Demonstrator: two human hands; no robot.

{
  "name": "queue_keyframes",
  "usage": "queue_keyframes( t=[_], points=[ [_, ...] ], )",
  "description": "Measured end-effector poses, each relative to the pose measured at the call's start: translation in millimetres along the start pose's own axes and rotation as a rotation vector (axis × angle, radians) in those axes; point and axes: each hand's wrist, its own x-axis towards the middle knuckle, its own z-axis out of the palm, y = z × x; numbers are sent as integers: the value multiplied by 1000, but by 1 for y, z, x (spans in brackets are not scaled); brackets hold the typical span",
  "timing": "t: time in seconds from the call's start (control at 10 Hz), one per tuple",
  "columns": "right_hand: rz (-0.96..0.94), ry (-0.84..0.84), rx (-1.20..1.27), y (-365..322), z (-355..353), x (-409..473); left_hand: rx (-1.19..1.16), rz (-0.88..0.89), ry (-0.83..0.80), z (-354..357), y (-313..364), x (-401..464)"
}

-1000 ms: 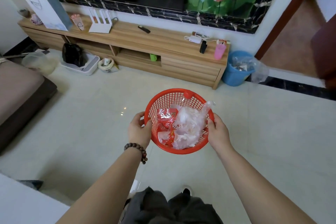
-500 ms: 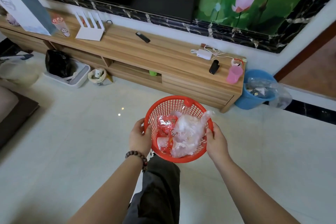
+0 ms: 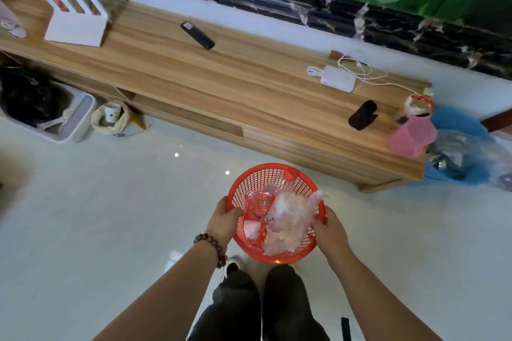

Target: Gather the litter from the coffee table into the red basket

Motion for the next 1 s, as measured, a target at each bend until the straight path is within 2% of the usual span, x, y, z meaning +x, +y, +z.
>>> queue_keyframes(
  t=[0.1, 0.3, 0.5, 0.7, 0.8, 0.9, 1.0],
  points=[
    [23, -61, 101, 26, 19, 87, -104, -47, -74, 17, -14, 80],
    [-85, -127, 178, 87, 64, 246, -149, -63, -144, 38, -52, 226],
    [-111, -165, 220, 124, 94, 318, -181, -30, -158, 54, -87, 305],
    [-155, -163, 204, 127, 93, 324, -166, -20, -174, 57, -88, 317],
    [-99, -136, 134, 118, 81, 302, 2, -54, -113, 52, -75, 291],
    [-48, -106, 82, 99, 63, 260, -32, -61, -80, 42, -56, 241],
    [-82, -76, 37, 66, 38, 201, 69, -26, -54, 32, -28, 176]
  ],
)
